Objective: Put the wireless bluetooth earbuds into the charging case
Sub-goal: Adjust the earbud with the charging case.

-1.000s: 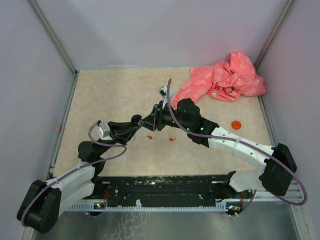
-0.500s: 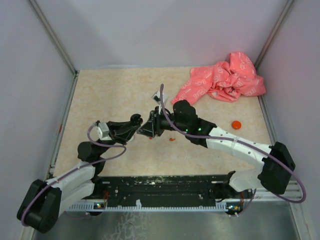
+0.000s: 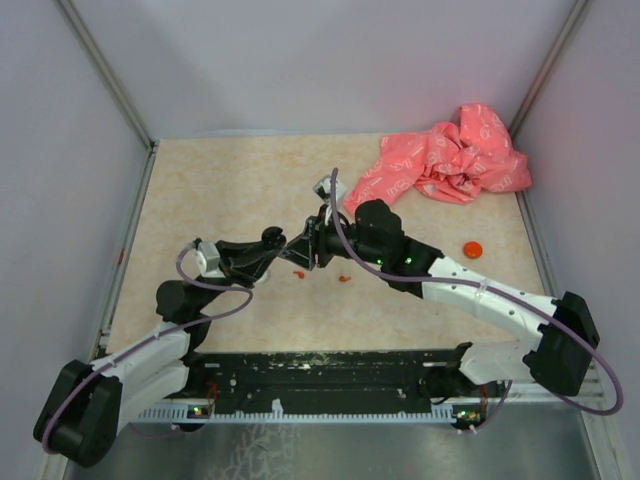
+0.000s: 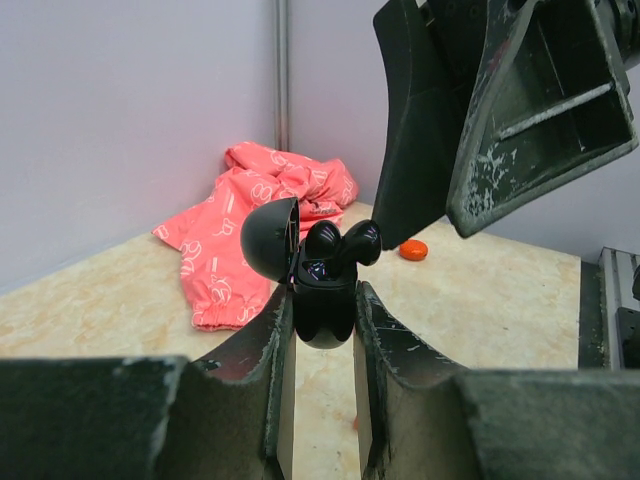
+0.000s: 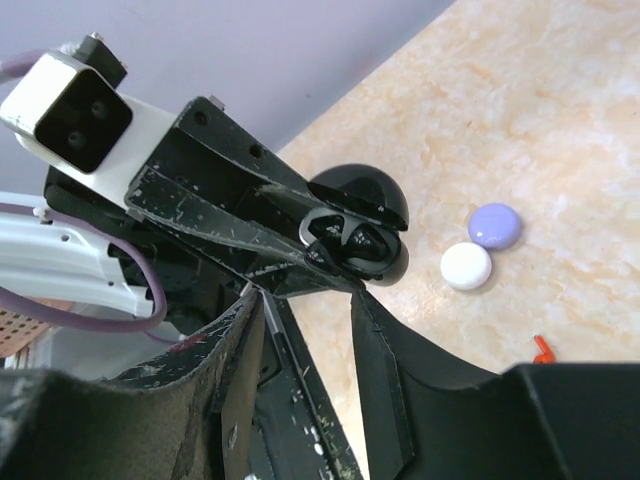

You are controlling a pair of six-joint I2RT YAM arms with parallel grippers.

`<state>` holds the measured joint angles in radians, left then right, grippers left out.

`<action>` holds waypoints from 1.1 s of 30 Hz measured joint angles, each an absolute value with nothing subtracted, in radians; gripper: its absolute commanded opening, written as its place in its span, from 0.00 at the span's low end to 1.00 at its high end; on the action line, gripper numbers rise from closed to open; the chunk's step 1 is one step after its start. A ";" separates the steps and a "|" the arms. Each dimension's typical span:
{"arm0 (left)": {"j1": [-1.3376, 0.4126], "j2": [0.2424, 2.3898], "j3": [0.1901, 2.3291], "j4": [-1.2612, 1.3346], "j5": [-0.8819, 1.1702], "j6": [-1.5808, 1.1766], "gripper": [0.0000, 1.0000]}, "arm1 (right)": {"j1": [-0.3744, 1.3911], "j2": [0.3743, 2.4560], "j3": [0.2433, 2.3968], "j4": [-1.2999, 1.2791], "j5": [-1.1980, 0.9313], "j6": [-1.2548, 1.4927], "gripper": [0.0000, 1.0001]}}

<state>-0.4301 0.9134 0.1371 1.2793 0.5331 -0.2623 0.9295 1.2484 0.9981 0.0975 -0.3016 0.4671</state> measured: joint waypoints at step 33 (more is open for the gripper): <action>-0.430 0.936 0.165 1.248 0.593 -0.292 0.00 | 0.929 1.306 1.023 0.203 -0.453 0.456 0.41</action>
